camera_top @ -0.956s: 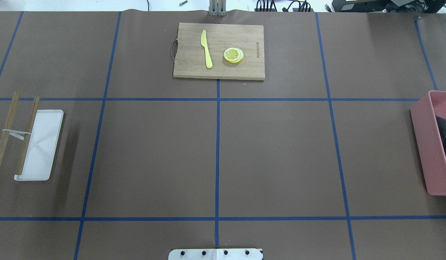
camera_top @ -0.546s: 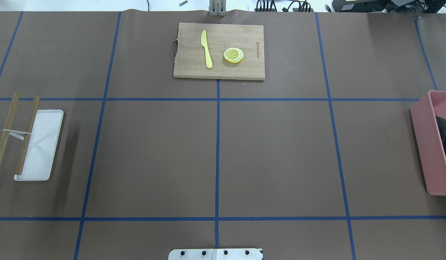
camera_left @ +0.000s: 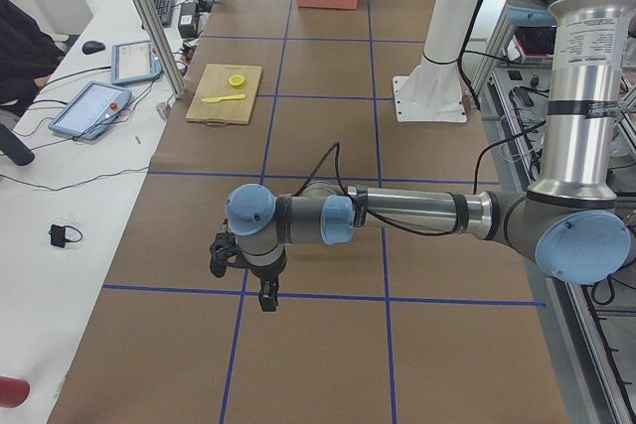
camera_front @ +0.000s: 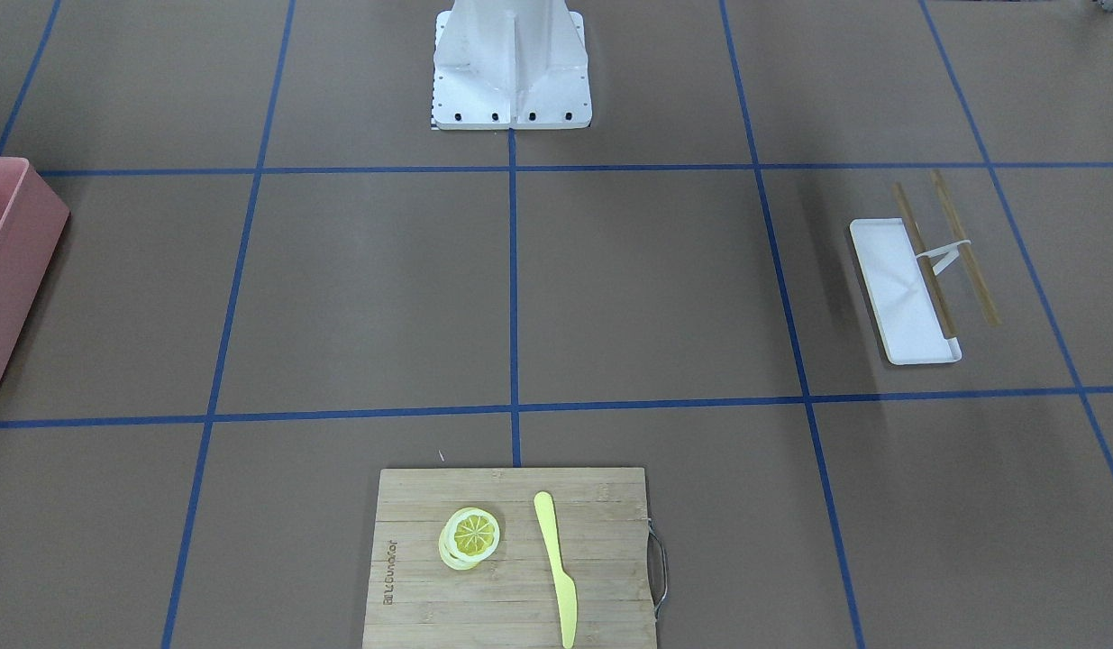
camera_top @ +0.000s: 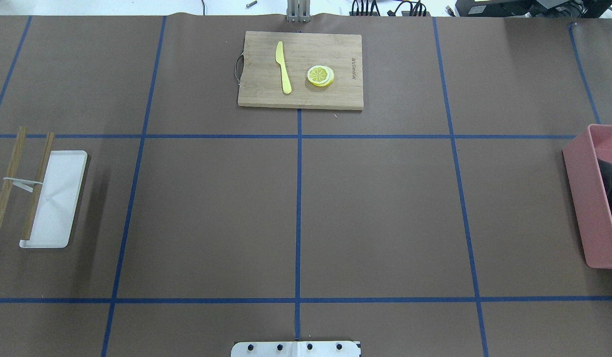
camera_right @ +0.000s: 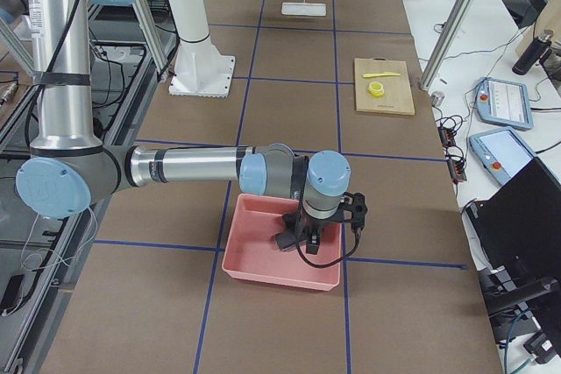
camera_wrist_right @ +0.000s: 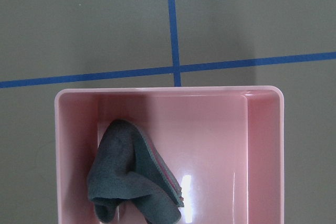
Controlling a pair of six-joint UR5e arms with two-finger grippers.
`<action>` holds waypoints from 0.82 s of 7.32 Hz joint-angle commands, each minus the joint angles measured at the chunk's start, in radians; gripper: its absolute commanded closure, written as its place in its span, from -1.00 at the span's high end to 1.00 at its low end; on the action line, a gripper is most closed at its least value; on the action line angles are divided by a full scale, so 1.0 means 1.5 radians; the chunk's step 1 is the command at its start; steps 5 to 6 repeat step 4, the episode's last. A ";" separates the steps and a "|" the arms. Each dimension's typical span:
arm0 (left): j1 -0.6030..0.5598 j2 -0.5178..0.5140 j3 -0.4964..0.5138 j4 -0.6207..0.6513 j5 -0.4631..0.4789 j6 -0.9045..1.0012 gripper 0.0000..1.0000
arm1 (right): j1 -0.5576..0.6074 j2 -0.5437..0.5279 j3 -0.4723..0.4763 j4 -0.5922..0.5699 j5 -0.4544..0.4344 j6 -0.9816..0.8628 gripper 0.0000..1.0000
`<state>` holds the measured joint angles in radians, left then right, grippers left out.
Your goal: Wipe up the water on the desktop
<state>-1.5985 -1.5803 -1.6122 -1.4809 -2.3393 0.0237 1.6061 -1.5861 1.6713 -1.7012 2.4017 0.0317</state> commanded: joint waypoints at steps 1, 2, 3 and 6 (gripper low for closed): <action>0.000 -0.003 0.002 -0.001 0.000 0.001 0.96 | 0.000 0.000 0.000 0.000 0.001 0.000 1.00; 0.000 -0.003 0.003 -0.001 0.000 0.001 0.96 | 0.000 0.000 0.000 0.000 0.003 0.000 1.00; 0.000 -0.003 0.005 -0.001 0.000 0.001 0.96 | 0.000 0.000 0.000 0.000 0.005 0.000 1.00; 0.000 -0.003 0.005 -0.001 0.000 0.001 0.96 | 0.000 0.000 0.001 0.000 0.006 0.001 1.00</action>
